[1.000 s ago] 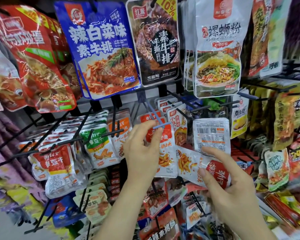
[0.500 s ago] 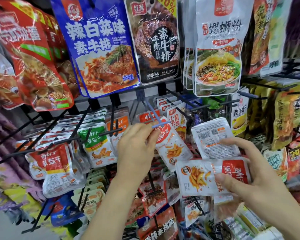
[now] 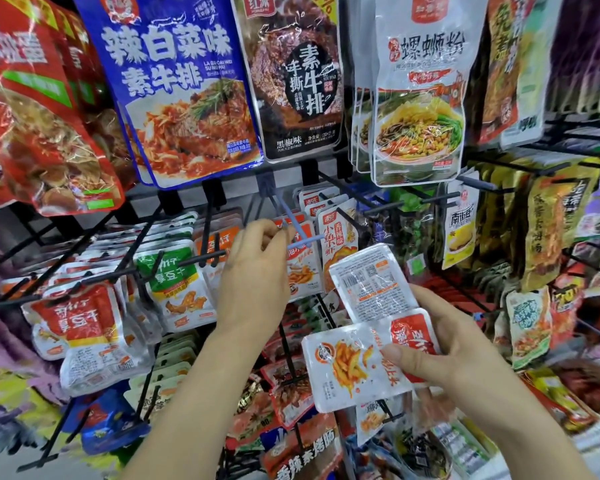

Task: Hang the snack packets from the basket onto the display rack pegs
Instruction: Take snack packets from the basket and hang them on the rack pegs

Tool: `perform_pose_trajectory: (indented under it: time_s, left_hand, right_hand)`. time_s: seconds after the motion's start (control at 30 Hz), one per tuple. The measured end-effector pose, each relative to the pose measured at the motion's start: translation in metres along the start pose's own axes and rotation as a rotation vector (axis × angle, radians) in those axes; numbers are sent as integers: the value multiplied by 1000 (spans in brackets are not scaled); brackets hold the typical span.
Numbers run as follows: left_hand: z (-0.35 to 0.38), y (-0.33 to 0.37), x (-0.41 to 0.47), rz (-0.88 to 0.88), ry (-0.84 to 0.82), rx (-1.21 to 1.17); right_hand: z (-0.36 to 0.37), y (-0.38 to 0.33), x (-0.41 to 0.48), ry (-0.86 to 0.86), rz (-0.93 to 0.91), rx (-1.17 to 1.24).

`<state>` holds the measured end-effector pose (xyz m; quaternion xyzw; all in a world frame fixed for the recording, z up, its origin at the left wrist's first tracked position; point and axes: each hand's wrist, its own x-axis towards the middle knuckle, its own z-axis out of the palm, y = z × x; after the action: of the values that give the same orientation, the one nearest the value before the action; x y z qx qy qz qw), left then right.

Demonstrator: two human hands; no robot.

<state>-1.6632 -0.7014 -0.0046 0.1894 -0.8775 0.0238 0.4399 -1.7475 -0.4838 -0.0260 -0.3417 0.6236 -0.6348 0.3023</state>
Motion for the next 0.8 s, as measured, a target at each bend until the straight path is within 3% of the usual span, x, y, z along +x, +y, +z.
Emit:
perform_pose_trajectory:
  time_s: [0.13, 0.2, 0.27, 0.3, 0.37, 0.43, 0.63, 0.7, 0.8]
  left_hand:
    - [-23, 8, -16, 5, -48, -100]
    - [-48, 17, -30, 50, -40, -310]
    - [-71, 30, -44, 154, -159, -507]
    - [-74, 35, -49, 244, -253, -487]
    - [-68, 39, -57, 426, -392, -188]
    - [-58, 38, -62, 454, -428, -2]
    - [-64, 27, -72, 408, -156, -75]
    - [-66, 30, -77, 375, -193, -52]
    - [-70, 40, -77, 240, -498, -139]
  right_hand:
    - [-4, -1, 0, 51, 65, 174]
    - [-4, -3, 0, 94, 88, 208]
    - [-3, -5, 1, 111, 101, 220]
    - [-1, -6, 2, 101, 95, 220]
    - [5, -8, 3, 66, 78, 218]
    - [10, -10, 4, 41, 56, 229]
    - [19, -10, 6, 17, 31, 375]
    - [22, -11, 6, 63, 8, 412]
    - [27, -12, 6, 232, -50, 344]
